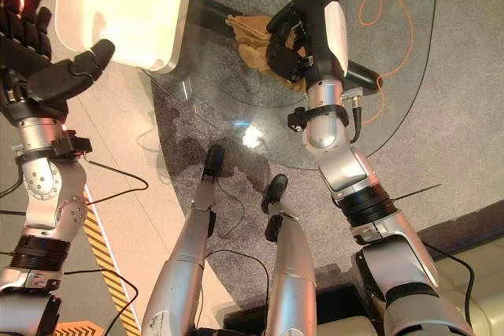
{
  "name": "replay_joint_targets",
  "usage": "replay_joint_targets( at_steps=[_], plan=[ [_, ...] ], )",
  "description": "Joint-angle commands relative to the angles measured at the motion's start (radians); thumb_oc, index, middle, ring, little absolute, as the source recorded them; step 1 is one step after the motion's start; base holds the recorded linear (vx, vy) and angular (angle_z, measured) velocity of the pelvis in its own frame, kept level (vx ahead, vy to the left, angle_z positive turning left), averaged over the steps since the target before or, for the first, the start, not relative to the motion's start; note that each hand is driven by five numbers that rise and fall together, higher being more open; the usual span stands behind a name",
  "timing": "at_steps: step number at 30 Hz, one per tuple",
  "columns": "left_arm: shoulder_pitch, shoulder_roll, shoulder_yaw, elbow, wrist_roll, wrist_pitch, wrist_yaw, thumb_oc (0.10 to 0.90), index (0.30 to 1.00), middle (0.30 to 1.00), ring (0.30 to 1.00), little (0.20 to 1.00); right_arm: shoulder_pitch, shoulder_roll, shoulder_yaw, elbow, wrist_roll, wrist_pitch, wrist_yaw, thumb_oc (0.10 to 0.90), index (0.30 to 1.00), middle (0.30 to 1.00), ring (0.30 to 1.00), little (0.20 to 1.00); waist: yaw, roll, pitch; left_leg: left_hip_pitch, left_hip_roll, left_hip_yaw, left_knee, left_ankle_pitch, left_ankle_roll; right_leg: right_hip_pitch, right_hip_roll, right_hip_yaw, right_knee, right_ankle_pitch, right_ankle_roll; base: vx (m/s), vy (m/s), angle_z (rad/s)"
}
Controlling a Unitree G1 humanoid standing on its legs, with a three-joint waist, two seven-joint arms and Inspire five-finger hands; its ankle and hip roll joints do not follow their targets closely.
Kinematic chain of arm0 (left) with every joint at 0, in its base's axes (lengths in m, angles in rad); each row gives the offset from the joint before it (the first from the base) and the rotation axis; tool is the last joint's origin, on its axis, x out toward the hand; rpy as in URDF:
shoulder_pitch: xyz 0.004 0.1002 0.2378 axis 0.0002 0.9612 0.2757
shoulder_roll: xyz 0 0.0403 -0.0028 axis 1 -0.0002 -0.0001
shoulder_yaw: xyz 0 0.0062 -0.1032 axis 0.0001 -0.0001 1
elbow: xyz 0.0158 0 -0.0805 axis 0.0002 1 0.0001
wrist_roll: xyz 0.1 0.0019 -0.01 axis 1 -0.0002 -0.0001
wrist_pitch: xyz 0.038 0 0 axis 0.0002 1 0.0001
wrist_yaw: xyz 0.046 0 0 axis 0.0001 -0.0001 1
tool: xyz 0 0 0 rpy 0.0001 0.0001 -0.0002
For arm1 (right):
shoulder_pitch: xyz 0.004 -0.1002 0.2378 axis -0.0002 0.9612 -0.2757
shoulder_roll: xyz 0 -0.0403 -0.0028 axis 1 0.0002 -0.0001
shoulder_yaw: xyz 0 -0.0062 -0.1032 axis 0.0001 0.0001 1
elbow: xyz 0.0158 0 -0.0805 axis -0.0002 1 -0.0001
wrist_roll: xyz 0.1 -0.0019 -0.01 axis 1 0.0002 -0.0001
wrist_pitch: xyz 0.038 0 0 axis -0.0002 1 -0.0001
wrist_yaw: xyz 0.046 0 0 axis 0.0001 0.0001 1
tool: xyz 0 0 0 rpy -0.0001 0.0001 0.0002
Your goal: Wipe the table with a cloth and put it in the basket.
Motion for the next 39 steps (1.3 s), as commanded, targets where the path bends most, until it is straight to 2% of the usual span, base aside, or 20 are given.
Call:
replay_joint_targets(
  at_steps=[1, 18, 29, 39],
  plan=[
    [-0.024, 0.012, 0.03, -0.141, -0.012, -0.039, -0.083, 0.8, 0.9, 0.9, 0.9, 0.9, -0.07, -0.068, -0.095, -0.214, 0.015, -0.145, -0.083, 0.1, 0.3, 0.3, 0.3, 0.2, 0.004, -0.017, -0.024, 0.059, -0.093, 0.14, 0.114, -0.149, 0.116, 0.099, 0.075, 0.014, -0.202, 0.146, 0.035, 0.0, 0.0, 0.0],
    [-0.026, 0.015, -0.051, -0.157, -0.107, 0.04, -0.234, 0.8, 0.9, 0.9, 0.9, 0.9, -0.134, -0.115, -0.139, -0.253, 0.112, -0.175, -0.113, 0.1, 0.3, 0.3, 0.3, 0.2, -0.007, -0.027, -0.024, 0.07, -0.094, 0.15, 0.131, -0.156, 0.121, 0.111, 0.076, 0.02, -0.207, 0.162, 0.039, 0.0, 0.0, 0.0],
    [-0.054, 0.002, -0.109, -0.149, -0.126, 0.049, -0.268, 0.8, 0.9, 0.9, 0.9, 0.9, -0.182, -0.123, -0.121, -0.271, 0.138, -0.179, -0.135, 0.1, 0.3, 0.3, 0.3, 0.2, -0.014, -0.041, -0.024, 0.074, -0.093, 0.155, 0.141, -0.164, 0.124, 0.117, 0.079, 0.024, -0.212, 0.169, 0.039, 0.0, 0.0, 0.0],
    [-0.112, -0.012, -0.151, -0.145, -0.107, 0.068, -0.24, 0.8, 0.9, 0.9, 0.9, 0.9, -0.209, -0.111, -0.098, -0.305, 0.146, -0.183, -0.138, 0.1, 0.3, 0.3, 0.3, 0.2, -0.026, -0.057, -0.024, 0.082, -0.092, 0.16, 0.146, -0.169, 0.124, 0.125, 0.087, 0.033, -0.217, 0.17, 0.038, 0.0, 0.0, 0.0]
  ],
)
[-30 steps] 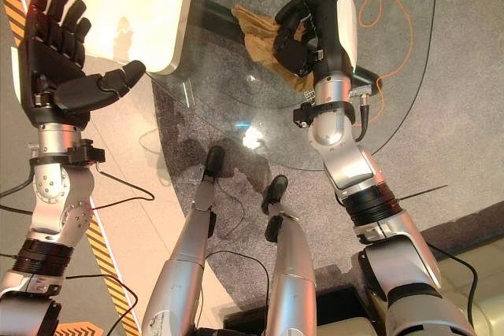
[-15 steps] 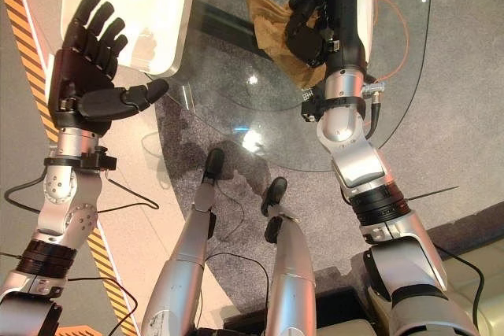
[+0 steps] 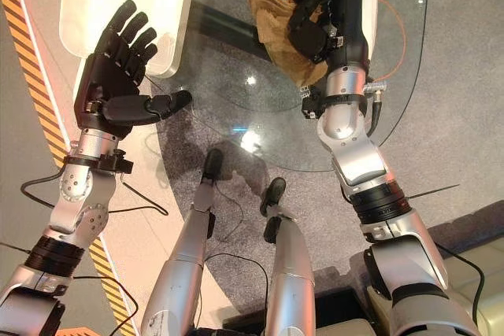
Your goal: Wipe the table with a cloth and put it in the basket.
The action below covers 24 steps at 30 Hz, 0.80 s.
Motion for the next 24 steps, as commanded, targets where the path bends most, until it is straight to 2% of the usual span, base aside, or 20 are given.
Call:
replay_joint_targets(
  at_steps=[1, 24],
  plan=[
    [-0.084, -0.013, 0.027, -0.111, 0.01, -0.073, -0.012, 0.8, 0.9, 0.9, 0.9, 0.9, -0.207, -0.065, -0.039, -0.234, -0.014, -0.168, -0.063, 0.1, 0.3, 0.3, 0.3, 0.2, -0.01, -0.049, -0.027, 0.068, -0.086, 0.159, 0.126, -0.159, 0.119, 0.102, 0.089, 0.031, -0.218, 0.17, 0.036, 0.0, 0.0, 0.0],
    [-0.195, -0.092, -0.037, -0.056, 0.038, -0.081, 0.071, 0.8, 0.9, 0.9, 0.9, 0.9, -0.274, -0.03, 0.007, -0.305, 0.049, -0.171, -0.027, 0.1, 0.3, 0.3, 0.3, 0.2, -0.041, -0.07, -0.027, 0.098, -0.077, 0.178, 0.111, -0.161, 0.112, 0.123, 0.1, 0.05, -0.232, 0.167, 0.031, 0.0, 0.006, -0.01]
  ],
)
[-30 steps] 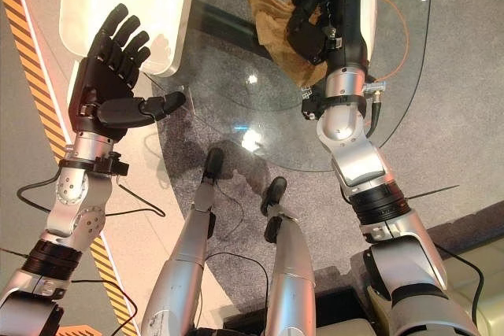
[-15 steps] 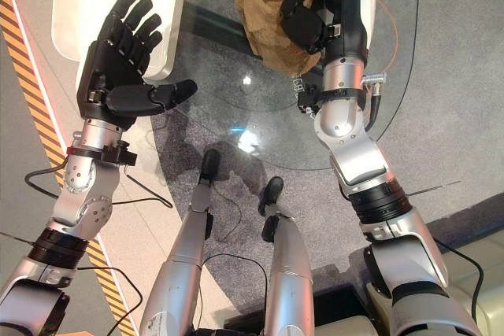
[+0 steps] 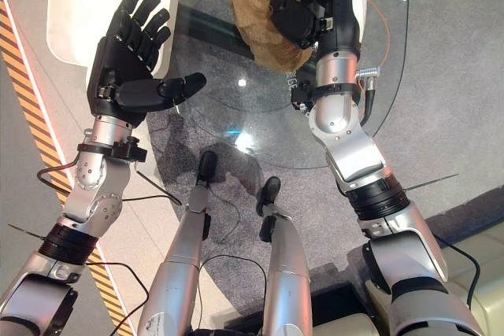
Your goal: Wipe the table with a cloth and put it in the basket.
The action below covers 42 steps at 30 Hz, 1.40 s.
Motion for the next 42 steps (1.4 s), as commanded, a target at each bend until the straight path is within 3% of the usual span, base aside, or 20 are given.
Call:
replay_joint_targets(
  at_steps=[1, 10, 42],
  plan=[
    [-0.116, -0.034, 0.016, -0.062, 0.039, -0.087, 0.009, 0.8, 0.9, 0.9, 0.9, 0.9, -0.225, -0.03, -0.036, -0.233, 0.008, -0.163, -0.027, 0.1, 0.3, 0.3, 0.3, 0.2, -0.006, -0.045, -0.026, 0.092, -0.075, 0.155, 0.098, -0.156, 0.105, 0.122, 0.099, 0.026, -0.232, 0.157, 0.023, 0.0, 0.0, 0.0],
    [-0.194, -0.057, -0.015, -0.009, 0.088, -0.077, 0.051, 0.8, 0.9, 0.9, 0.9, 0.9, -0.253, -0.013, -0.02, -0.246, 0.02, -0.171, -0.022, 0.1, 0.3, 0.3, 0.3, 0.2, -0.022, -0.056, -0.026, 0.103, -0.067, 0.163, 0.088, -0.154, 0.102, 0.13, 0.104, 0.036, -0.239, 0.159, 0.022, 0.0, 0.004, -0.01],
    [-0.352, -0.117, -0.115, 0.108, 0.22, -0.049, 0.11, 0.8, 0.9, 0.9, 0.9, 0.9, -0.304, 0.045, 0.028, -0.276, 0.079, -0.191, 0.048, 0.1, 0.3, 0.3, 0.3, 0.2, -0.068, -0.05, -0.026, 0.134, -0.051, 0.195, 0.065, -0.143, 0.09, 0.143, 0.103, 0.063, -0.242, 0.148, 0.017, 0.0, 0.015, -0.02]
  ],
)
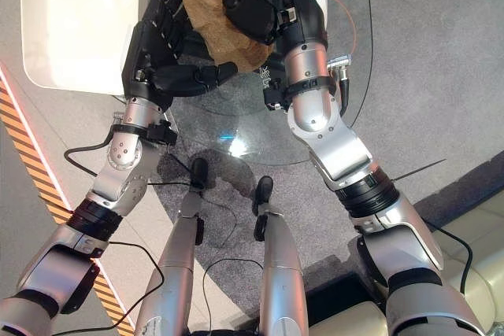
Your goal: Wipe the table with a cloth and put it in the basket.
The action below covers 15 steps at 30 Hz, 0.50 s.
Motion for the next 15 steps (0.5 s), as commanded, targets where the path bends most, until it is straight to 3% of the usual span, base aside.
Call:
replay_joint_targets(
  at_steps=[1, 15],
  plan=[
    [-0.138, -0.031, -0.003, -0.076, 0.087, -0.064, 0.011, 0.8, 0.9, 0.9, 0.9, 0.9, -0.236, 0.028, -0.08, -0.232, 0.0, -0.188, -0.001, 0.1, 0.3, 0.3, 0.3, 0.2, -0.001, -0.043, -0.026, 0.093, -0.055, 0.14, 0.066, -0.131, 0.074, 0.118, 0.098, 0.011, -0.223, 0.131, 0.006, 0.0, 0.0, 0.0],
    [-0.184, -0.038, -0.03, -0.025, 0.139, -0.064, 0.049, 0.8, 0.9, 0.9, 0.9, 0.9, -0.254, 0.044, -0.068, -0.228, 0.014, -0.193, 0.006, 0.1, 0.3, 0.3, 0.3, 0.2, -0.01, -0.045, -0.026, 0.104, -0.049, 0.146, 0.065, -0.129, 0.07, 0.127, 0.099, 0.016, -0.22, 0.125, 0.003, 0.0, 0.001, -0.01]
  ],
)
